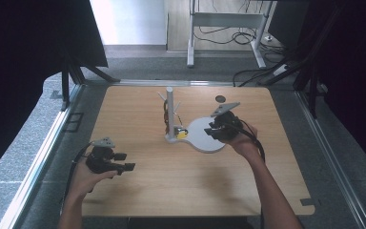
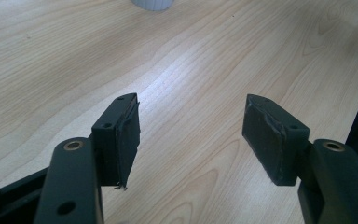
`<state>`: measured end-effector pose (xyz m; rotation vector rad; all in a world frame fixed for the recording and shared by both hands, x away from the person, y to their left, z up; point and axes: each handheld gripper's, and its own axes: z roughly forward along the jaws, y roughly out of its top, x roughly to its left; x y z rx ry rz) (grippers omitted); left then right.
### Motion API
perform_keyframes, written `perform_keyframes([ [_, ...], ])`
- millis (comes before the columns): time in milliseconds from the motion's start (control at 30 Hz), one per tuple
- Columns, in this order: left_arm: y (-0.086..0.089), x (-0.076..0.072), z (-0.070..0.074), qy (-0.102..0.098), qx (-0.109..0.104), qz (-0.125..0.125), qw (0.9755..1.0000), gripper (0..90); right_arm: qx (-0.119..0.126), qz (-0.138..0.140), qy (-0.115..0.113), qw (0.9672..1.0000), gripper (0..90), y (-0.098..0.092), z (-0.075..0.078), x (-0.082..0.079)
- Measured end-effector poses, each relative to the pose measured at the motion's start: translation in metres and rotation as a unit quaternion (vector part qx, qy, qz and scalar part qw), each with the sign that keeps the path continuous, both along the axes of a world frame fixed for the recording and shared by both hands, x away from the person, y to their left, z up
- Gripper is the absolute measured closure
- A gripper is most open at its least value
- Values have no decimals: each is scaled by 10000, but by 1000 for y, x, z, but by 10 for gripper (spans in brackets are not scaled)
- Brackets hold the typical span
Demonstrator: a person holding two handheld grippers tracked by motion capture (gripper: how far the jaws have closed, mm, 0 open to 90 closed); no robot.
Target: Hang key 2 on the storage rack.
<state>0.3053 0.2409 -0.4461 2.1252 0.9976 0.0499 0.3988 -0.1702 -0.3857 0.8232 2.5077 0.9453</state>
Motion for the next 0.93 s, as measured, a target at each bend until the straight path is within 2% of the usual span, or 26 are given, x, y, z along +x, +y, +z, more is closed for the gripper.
perform_keyframes([
  [267,-6,0,-3,15,34,40,10000,375,394,-209,90,9990,643,-41,-26,-25],
  [367,-7,-1,-3,-6,26,41,10000,375,390,-295,97,9988,622,-52,-39,-35],
  [600,-12,-2,-2,-76,34,69,9999,375,622,-519,245,9964,600,-78,-66,-53],
  [733,-17,-3,-3,-108,80,42,9999,375,697,-625,240,9953,569,-85,-74,-58],
  [933,-20,-3,-4,-140,119,40,9998,374,792,-792,150,9936,529,-91,-75,-62],
])
